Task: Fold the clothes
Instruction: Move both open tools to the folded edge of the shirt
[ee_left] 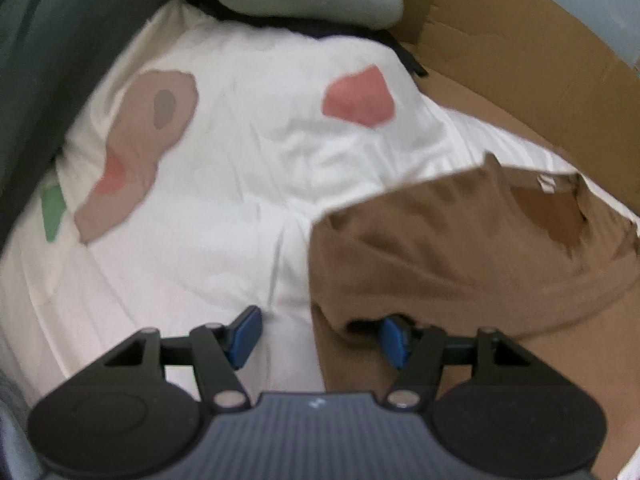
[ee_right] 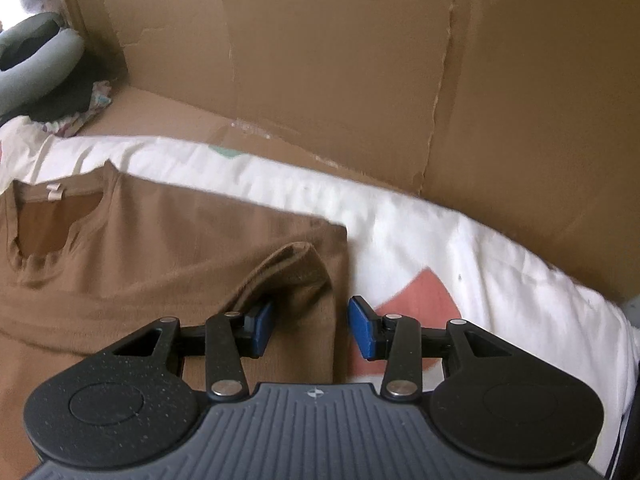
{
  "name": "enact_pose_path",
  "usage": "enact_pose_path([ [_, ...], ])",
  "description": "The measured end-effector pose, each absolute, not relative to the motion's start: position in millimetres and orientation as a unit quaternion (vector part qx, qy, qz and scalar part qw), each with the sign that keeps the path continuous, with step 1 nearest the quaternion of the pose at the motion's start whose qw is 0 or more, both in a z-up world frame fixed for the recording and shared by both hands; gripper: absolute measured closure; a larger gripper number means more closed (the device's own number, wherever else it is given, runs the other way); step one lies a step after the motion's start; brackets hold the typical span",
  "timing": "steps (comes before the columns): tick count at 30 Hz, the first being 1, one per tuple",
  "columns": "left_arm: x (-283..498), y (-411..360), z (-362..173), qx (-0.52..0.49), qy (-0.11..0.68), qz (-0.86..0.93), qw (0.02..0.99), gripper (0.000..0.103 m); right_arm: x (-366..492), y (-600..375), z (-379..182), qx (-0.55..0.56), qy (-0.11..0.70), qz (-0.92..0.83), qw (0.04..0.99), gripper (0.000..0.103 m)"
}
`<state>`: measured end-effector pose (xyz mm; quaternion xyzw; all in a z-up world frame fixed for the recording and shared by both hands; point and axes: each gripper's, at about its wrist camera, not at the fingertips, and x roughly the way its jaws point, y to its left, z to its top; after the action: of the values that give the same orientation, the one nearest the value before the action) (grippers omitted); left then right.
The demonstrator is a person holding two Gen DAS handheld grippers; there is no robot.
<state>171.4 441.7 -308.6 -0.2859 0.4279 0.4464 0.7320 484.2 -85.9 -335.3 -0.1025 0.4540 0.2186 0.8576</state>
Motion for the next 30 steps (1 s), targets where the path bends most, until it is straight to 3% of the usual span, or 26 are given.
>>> enact_pose_path([
  [12, 161, 452, -272, -0.291, 0.363, 0.466, 0.752, 0.040, 495, -79, -328, -0.097, 0.428, 0.218, 0.872, 0.057],
  [29, 142, 426, -290, -0.262, 0.415, 0.429, 0.759, 0.040, 483, -107, -316, -0.054, 0.415, 0.225, 0.880, 0.057],
  [30, 145, 427, -292, -0.258, 0.417, 0.428, 0.759, 0.044, 482, -106, -319, -0.057, 0.419, 0.226, 0.878, 0.057],
])
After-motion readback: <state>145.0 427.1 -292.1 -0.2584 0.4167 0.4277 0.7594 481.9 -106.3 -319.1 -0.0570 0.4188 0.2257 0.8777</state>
